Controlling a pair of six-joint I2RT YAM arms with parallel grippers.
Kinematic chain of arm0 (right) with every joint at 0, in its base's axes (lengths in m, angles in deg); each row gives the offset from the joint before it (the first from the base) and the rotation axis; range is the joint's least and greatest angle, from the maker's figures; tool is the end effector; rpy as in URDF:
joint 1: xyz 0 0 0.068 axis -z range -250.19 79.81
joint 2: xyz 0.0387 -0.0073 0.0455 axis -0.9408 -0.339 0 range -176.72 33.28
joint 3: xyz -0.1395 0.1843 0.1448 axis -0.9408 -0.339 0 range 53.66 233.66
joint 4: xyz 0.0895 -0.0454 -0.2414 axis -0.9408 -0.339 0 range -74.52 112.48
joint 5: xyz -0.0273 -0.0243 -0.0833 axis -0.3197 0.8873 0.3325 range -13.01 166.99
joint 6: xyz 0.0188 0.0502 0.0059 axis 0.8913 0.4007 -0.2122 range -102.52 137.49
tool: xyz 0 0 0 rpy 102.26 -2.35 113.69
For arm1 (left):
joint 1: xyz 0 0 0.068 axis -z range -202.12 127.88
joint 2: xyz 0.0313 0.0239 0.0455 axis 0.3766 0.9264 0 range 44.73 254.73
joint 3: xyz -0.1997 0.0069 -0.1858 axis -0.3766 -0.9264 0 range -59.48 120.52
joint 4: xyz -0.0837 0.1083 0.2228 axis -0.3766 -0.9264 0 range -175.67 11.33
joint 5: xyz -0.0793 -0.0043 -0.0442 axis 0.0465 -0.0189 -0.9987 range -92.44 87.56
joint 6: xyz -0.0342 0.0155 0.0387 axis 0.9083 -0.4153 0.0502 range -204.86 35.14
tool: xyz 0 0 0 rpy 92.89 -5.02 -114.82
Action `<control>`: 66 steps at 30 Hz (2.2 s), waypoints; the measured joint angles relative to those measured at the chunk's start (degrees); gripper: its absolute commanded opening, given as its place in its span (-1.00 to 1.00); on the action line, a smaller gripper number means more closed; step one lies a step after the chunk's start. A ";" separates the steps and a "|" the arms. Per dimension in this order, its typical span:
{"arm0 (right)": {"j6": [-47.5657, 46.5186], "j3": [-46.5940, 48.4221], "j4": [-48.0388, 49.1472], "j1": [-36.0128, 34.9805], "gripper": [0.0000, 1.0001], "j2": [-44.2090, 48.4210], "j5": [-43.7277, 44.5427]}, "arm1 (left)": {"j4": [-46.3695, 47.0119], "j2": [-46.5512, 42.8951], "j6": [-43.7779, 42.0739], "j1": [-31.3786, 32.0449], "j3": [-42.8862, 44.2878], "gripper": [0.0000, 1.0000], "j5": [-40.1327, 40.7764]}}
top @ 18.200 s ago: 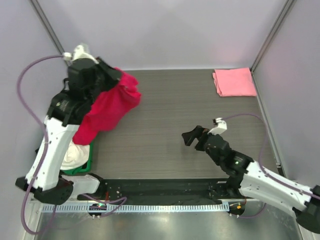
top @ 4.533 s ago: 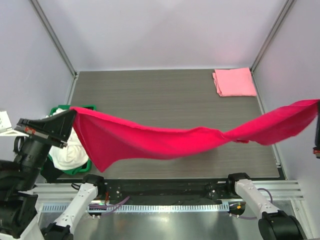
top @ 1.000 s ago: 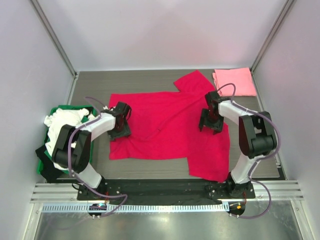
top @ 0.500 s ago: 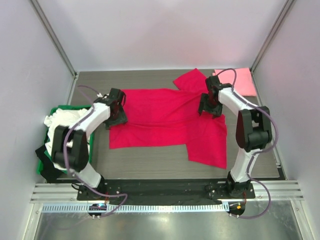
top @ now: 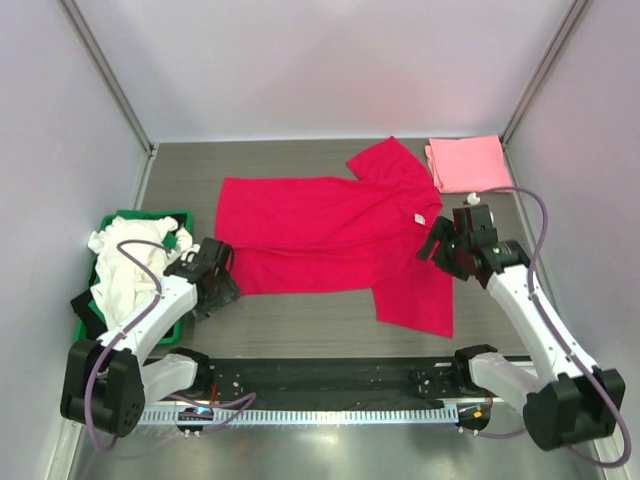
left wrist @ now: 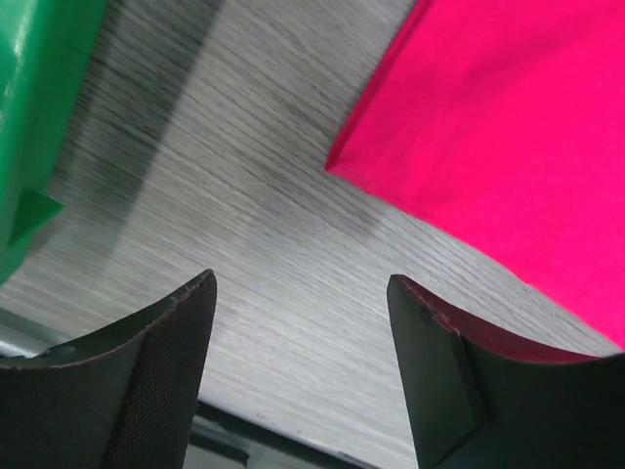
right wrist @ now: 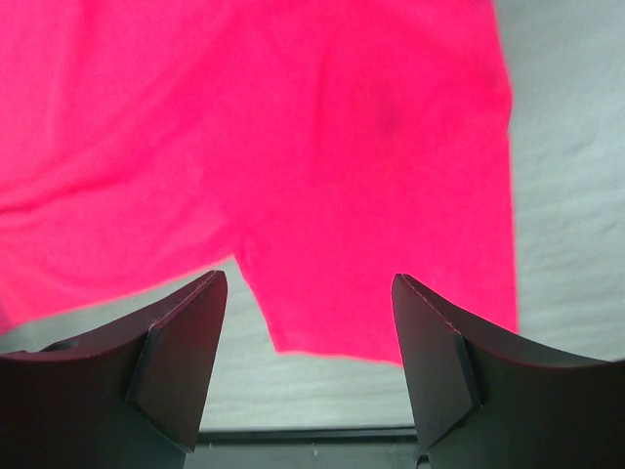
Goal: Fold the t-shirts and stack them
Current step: Fold the tshirt
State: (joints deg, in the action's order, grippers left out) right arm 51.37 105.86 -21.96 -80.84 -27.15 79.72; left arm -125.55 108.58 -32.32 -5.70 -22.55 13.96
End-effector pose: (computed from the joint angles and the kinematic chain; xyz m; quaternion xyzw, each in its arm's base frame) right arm 0.2040 0.0367 0.2803 0.1981 0.9262 0.1004 0.3046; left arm 0.1750 -0.0411 0.1893 -0.3228 0.9254 0.0375 0.1949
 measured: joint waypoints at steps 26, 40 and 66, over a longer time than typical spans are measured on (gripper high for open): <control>5.75 -14.10 -0.52 -0.04 0.46 14.88 -6.88 | 22.43 9.70 5.90 -2.36 -3.74 -0.89 3.76; 9.64 -15.80 -1.42 -0.11 0.47 -0.26 1.40 | 10.97 -4.09 2.84 -3.76 2.14 -0.99 2.34; 10.34 -1.86 4.81 -10.38 0.49 -29.44 9.29 | 7.89 -5.27 -0.83 -5.25 1.51 -1.00 0.83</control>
State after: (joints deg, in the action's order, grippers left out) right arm 61.71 104.01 -17.15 -91.22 -56.59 89.00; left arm -117.66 103.31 -33.15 -10.94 -21.04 14.79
